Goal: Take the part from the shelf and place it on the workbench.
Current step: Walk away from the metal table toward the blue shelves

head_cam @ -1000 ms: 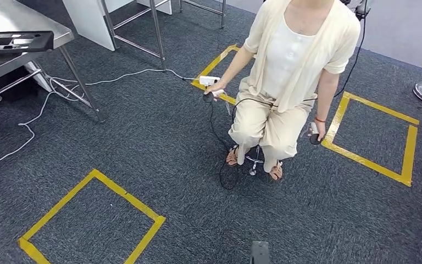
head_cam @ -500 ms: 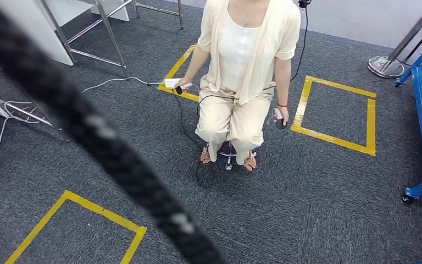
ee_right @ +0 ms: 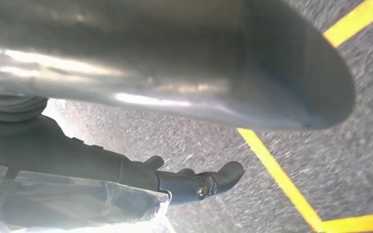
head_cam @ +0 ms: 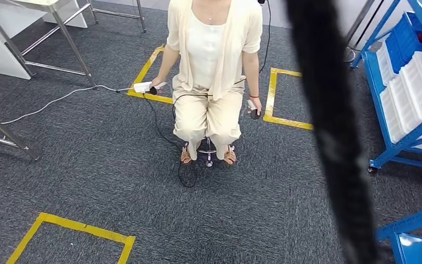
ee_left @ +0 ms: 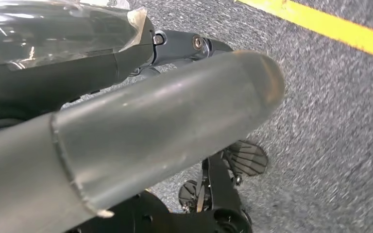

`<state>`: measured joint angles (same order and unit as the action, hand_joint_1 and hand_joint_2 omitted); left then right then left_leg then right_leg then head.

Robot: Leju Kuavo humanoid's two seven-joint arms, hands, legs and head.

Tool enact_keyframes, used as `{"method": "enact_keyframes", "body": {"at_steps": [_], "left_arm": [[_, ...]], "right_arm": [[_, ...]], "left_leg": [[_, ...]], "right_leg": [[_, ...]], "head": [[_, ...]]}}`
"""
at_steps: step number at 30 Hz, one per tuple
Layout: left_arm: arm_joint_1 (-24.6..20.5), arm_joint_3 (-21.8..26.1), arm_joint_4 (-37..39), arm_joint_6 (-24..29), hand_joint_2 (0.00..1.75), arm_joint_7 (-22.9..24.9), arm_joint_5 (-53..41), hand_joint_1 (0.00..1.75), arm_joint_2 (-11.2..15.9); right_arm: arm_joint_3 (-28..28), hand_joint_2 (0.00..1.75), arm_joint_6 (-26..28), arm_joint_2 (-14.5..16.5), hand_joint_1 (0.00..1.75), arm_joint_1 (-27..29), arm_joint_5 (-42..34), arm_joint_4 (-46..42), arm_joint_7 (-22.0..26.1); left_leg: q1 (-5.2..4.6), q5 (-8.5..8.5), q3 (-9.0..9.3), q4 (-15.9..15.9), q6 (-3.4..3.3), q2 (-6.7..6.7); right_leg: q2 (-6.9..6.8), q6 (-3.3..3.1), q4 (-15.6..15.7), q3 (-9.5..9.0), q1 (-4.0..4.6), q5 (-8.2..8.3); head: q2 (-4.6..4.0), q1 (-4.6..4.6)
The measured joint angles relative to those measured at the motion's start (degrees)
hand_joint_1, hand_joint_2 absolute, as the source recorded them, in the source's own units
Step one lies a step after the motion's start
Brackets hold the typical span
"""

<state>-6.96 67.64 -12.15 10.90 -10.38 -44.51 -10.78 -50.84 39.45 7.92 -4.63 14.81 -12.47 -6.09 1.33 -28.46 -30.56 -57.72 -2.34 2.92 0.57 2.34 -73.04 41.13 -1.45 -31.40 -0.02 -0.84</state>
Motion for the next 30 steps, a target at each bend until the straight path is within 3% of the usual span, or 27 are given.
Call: {"method": "enact_keyframes", "body": {"at_steps": [1,3,5,7,8,10,12,14,15,16,18,19,21,22,23,25,27,29,30], "left_arm": [[-0.02,-0.01,0.00,-0.17,0.00,0.04,-0.18,0.00,0.01],[-0.05,-0.02,-0.02,-0.53,0.00,0.06,-0.42,0.00,0.12],[-0.10,-0.02,-0.03,-0.70,0.00,0.06,-0.50,0.00,0.27],[-0.32,-0.02,-0.02,-0.72,0.00,0.06,-0.51,0.00,0.32],[-0.44,-0.02,-0.02,-0.72,0.00,0.06,-0.50,0.00,0.33],[-0.55,-0.02,-0.02,-0.71,0.00,0.06,-0.49,0.00,0.36],[-0.41,-0.02,-0.02,-0.69,0.00,0.09,-0.50,0.00,0.40],[-0.20,-0.02,-0.01,-0.64,0.00,0.12,-0.51,0.00,0.40],[-0.14,-0.01,-0.01,-0.60,0.00,0.13,-0.51,0.00,0.40],[-0.13,-0.01,-0.01,-0.58,0.00,0.13,-0.50,0.00,0.40],[-0.13,0.00,-0.02,-0.49,0.00,0.13,-0.52,0.00,0.45],[-0.13,-0.01,-0.02,-0.44,0.00,0.13,-0.57,0.00,0.49],[-0.17,-0.03,-0.02,-0.35,0.00,0.13,-0.66,0.00,0.57],[-0.22,-0.03,-0.02,-0.32,0.00,0.13,-0.74,0.00,0.57],[-0.28,-0.03,-0.02,-0.30,0.00,0.13,-0.88,0.00,0.55],[-0.34,-0.02,-0.02,-0.29,0.00,0.10,-1.18,0.00,0.52],[-0.25,-0.02,-0.02,-0.32,0.00,0.07,-1.41,0.00,0.57],[-0.19,-0.02,-0.02,-0.48,0.00,0.05,-1.64,0.00,0.64],[-0.19,-0.03,-0.02,-0.64,0.00,0.00,-1.74,0.00,0.66]], "right_arm": [[-0.77,0.00,0.01,0.08,0.00,0.13,1.52,-0.04,-0.57],[-2.53,0.00,0.03,0.38,0.00,0.09,5.07,-0.26,-1.68],[-4.57,0.00,0.11,0.80,0.00,-0.34,8.13,-0.52,-1.78],[-6.70,0.00,0.24,1.05,0.00,-0.62,9.93,-0.62,-1.06],[-7.58,0.00,0.27,1.10,0.00,-0.62,10.33,-0.62,-0.48],[-8.82,0.00,0.31,1.02,0.00,-0.70,10.71,-0.62,0.79],[-9.50,0.00,0.33,0.94,0.00,-0.96,10.87,-0.62,1.80],[-10.05,0.00,0.33,0.90,0.00,-1.18,10.96,-0.60,2.24],[-10.29,0.00,0.35,0.85,0.00,-1.21,11.03,-0.58,2.30],[-10.44,0.00,0.38,0.80,0.00,-1.21,11.13,-0.57,2.31],[-10.61,0.00,0.45,0.73,0.00,-1.22,11.52,-0.56,2.17],[-10.66,0.00,0.48,0.76,0.00,-1.26,11.80,-0.55,2.07],[-10.74,0.00,0.49,0.85,0.00,-1.27,12.39,-0.54,1.86],[-10.82,0.00,0.50,0.87,0.00,-1.23,12.69,-0.54,1.76],[-10.95,0.00,0.51,0.89,0.00,-1.15,12.98,-0.54,1.67],[-11.34,0.00,0.53,0.91,0.00,-1.07,13.64,-0.55,1.54],[-11.78,0.00,0.53,0.93,0.00,-1.17,14.21,-0.56,1.53],[-12.18,0.00,0.52,0.97,0.00,-1.16,14.90,-0.58,1.60],[-12.39,0.00,0.48,0.99,0.00,-1.08,15.42,-0.59,1.78]], "left_leg": [[0.06,-0.07,0.07,-0.03,0.16,0.59],[-0.05,-0.39,0.40,-0.10,0.82,1.69],[-0.34,-0.80,0.92,-0.13,1.71,2.80],[-0.25,-1.07,1.48,0.05,2.48,3.92],[0.00,-1.39,1.64,-0.13,2.85,3.66],[0.39,-3.78,0.64,-3.16,3.33,1.09],[0.45,-7.75,-2.48,-10.10,3.25,-1.92],[0.40,-9.71,-5.50,-15.80,2.98,-2.75],[0.38,-9.08,-5.94,-16.17,2.77,-2.90],[0.37,-7.38,-5.33,-14.36,2.51,-3.10],[0.35,-3.09,-2.39,-7.29,1.86,-4.84],[0.31,-1.74,-1.11,-4.24,1.63,-5.80],[-0.03,-1.02,-0.10,-1.59,1.26,-6.75],[-0.24,-0.91,0.01,-1.24,1.01,-6.21],[-0.33,-0.63,0.14,-0.89,0.61,-5.63],[-0.32,-0.06,0.45,-0.05,-0.22,-4.36],[-0.36,0.11,0.52,0.26,-0.57,-2.89],[-0.43,0.06,0.42,0.25,-0.57,-1.31],[-0.42,0.01,0.40,0.24,-0.53,-0.59]], "right_leg": [[-0.58,0.59,3.04,-1.88,-0.20,1.15],[-3.46,1.22,10.81,-6.57,-0.31,3.31],[-5.07,0.60,14.48,-8.60,0.02,4.18],[-3.82,-0.43,14.59,-8.48,0.31,4.34],[-3.21,-0.84,14.68,-8.54,0.18,4.40],[-2.04,-1.75,14.88,-8.93,-0.13,4.67],[-0.84,-2.46,14.91,-8.77,0.07,4.85],[0.60,-2.84,14.89,-8.62,0.53,4.95],[1.40,-2.88,14.87,-8.63,0.70,4.98],[2.15,-2.91,14.85,-8.69,0.81,5.02],[3.51,-2.86,14.79,-8.84,0.93,5.04],[4.12,-2.71,14.72,-8.79,1.04,5.07],[5.11,-2.11,14.70,-8.39,1.13,5.26],[5.64,-1.65,14.75,-7.99,1.13,5.41],[5.48,-1.33,14.61,-7.70,1.04,5.45],[3.27,-1.13,12.35,-6.26,1.01,4.30],[0.76,-1.38,6.02,-3.06,0.87,1.37],[0.25,-1.12,-0.17,-0.03,0.56,-0.76],[0.10,-0.69,-0.70,0.09,0.39,-0.66]], "head": [[0.00,0.00],[0.00,-0.20],[0.00,-0.18],[0.00,0.02],[0.00,0.08],[0.00,0.17],[0.00,0.26],[0.00,0.25],[0.00,0.26],[0.00,0.26],[0.00,0.26],[0.00,0.24],[0.00,0.21],[0.00,0.21],[0.00,0.20],[0.00,0.07],[0.00,-0.07],[0.00,-0.12],[0.00,-0.17]]}}
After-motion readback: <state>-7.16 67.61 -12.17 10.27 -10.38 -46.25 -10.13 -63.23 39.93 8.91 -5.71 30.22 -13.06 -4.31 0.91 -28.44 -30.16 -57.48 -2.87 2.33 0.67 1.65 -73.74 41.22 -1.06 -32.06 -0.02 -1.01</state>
